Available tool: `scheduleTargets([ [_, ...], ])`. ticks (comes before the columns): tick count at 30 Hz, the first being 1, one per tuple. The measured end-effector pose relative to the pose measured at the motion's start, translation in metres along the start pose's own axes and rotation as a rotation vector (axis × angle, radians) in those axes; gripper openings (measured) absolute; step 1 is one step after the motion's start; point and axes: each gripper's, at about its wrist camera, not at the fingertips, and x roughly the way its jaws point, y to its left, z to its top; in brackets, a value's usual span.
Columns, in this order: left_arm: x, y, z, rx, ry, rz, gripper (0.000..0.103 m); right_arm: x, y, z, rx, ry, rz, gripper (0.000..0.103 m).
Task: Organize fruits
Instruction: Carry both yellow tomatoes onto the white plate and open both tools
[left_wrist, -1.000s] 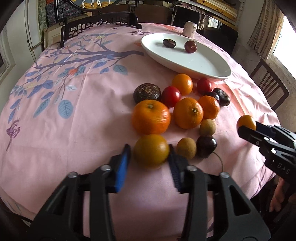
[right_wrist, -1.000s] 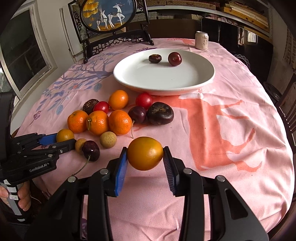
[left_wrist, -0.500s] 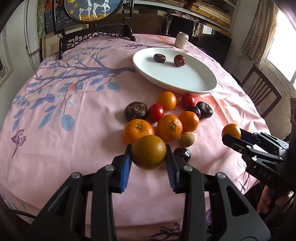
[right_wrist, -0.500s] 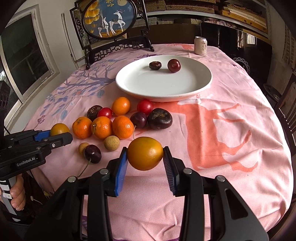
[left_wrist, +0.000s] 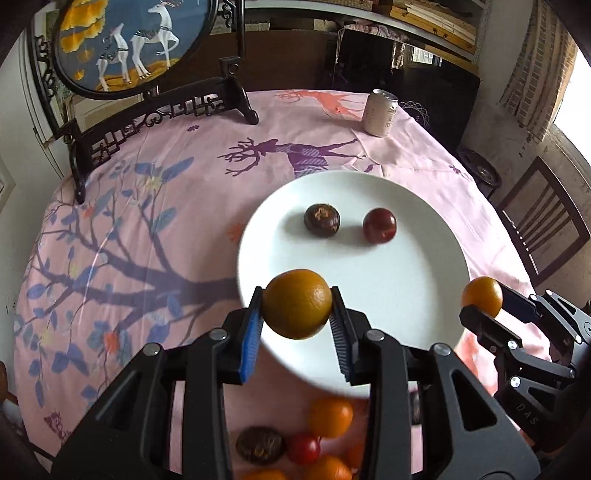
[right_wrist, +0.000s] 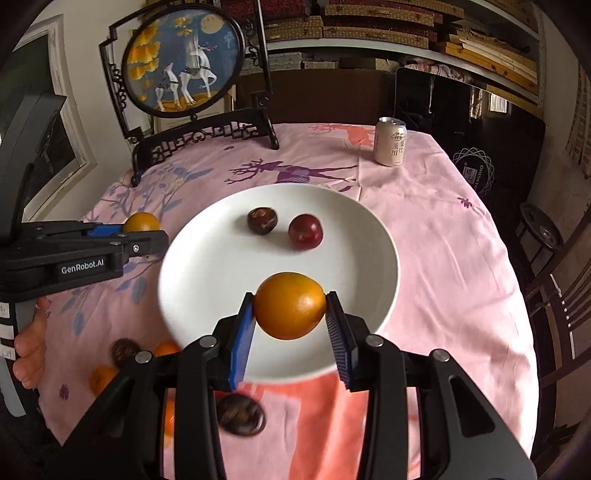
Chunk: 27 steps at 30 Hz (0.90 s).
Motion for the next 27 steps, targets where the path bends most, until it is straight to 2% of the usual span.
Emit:
scheduleTargets([
  [5, 0.060, -0.008, 0.034, -0.015, 0.077, 0.037, 0.035, 0.069, -0.029, 0.031, 0.028, 0.116, -0.053, 0.039],
  [11, 0.095, -0.005, 0.047, -0.026, 0.128, 0.044, 0.036, 0.101, -0.038, 0.037, 0.010, 0.153, -0.058, 0.039],
  [12, 0.096, -0.005, 0.048, -0.026, 0.126, 0.042, 0.043, 0.104, -0.037, 0.038, -0.001, 0.155, -0.061, 0.039],
  [13, 0.096, -0.006, 0.050, -0.024, 0.122, 0.047, 0.052, 0.105, -0.035, 0.038, -0.010, 0.158, -0.064, 0.045],
  [14, 0.093, -0.006, 0.051, -0.026, 0.109, 0.057, 0.065, 0.104, -0.033, 0.039, -0.017, 0.154, -0.079, 0.052],
  [16, 0.080, -0.004, 0.052, -0.024, 0.078, 0.063, 0.066, 0.093, -0.032, 0.041, -0.024, 0.117, -0.120, 0.056],
  [19, 0.045, 0.000, 0.042, -0.026, 0.031, 0.051, 0.067, 0.062, -0.031, 0.041, -0.003, 0.076, -0.104, 0.056],
  [20, 0.031, 0.002, 0.035, -0.029, 0.011, 0.047, 0.071, 0.050, -0.031, 0.038, 0.010, 0.065, -0.098, 0.056],
  [21, 0.014, 0.004, 0.025, -0.029, -0.014, 0.043, 0.074, 0.037, -0.029, 0.032, 0.020, 0.056, -0.095, 0.058],
  [22, 0.000, 0.005, 0.013, -0.024, -0.036, 0.045, 0.080, 0.024, -0.026, 0.025, 0.031, 0.049, -0.093, 0.067],
  [24, -0.027, 0.008, -0.018, -0.009, -0.076, 0.075, 0.090, -0.002, -0.018, 0.002, 0.051, 0.024, -0.090, 0.069],
  [27, -0.056, 0.020, -0.073, -0.029, -0.103, 0.070, 0.090, -0.033, 0.000, -0.043, 0.059, -0.013, -0.075, 0.069],
])
